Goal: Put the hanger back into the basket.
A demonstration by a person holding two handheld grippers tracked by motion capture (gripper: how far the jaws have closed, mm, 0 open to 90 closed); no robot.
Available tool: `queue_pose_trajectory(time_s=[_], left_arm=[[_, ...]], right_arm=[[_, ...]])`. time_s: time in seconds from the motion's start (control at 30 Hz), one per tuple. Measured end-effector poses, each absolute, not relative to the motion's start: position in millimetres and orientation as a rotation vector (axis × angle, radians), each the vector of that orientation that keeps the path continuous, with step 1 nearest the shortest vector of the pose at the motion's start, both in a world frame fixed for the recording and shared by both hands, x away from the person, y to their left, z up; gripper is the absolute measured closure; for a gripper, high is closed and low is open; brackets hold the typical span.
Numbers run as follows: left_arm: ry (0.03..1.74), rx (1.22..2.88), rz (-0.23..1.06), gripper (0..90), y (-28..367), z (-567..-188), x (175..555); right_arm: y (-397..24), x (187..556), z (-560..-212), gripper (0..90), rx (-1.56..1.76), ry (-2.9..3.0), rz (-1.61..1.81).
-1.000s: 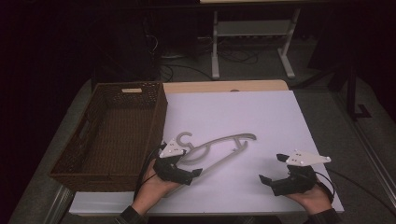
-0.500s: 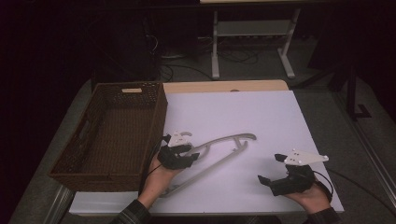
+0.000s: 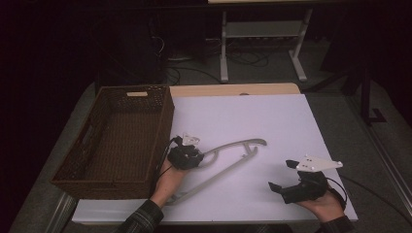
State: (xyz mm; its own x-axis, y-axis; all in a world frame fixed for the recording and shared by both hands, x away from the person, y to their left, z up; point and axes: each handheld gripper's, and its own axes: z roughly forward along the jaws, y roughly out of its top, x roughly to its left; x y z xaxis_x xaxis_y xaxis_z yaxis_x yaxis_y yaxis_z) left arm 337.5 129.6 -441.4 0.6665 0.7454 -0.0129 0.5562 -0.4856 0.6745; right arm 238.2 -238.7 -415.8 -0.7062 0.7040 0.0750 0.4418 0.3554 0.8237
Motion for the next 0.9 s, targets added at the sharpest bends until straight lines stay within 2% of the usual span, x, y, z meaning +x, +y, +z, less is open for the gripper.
queue_pose_trajectory(time_s=[0.27,0.33,0.9], left_arm=[[1.011,2.246,0.355,73.5,129.8,-445.6,337.9],[1.014,2.241,0.337,78.9,130.5,-445.2,338.0],[0.993,2.219,0.274,82.4,112.3,-441.4,349.6]], right_arm=[[-239.3,238.0,-414.7,1.7,1.019,2.322,1.284],[-239.6,237.8,-414.2,1.7,1.021,2.318,1.288],[-239.3,238.5,-413.9,1.8,1.020,2.316,1.294]])
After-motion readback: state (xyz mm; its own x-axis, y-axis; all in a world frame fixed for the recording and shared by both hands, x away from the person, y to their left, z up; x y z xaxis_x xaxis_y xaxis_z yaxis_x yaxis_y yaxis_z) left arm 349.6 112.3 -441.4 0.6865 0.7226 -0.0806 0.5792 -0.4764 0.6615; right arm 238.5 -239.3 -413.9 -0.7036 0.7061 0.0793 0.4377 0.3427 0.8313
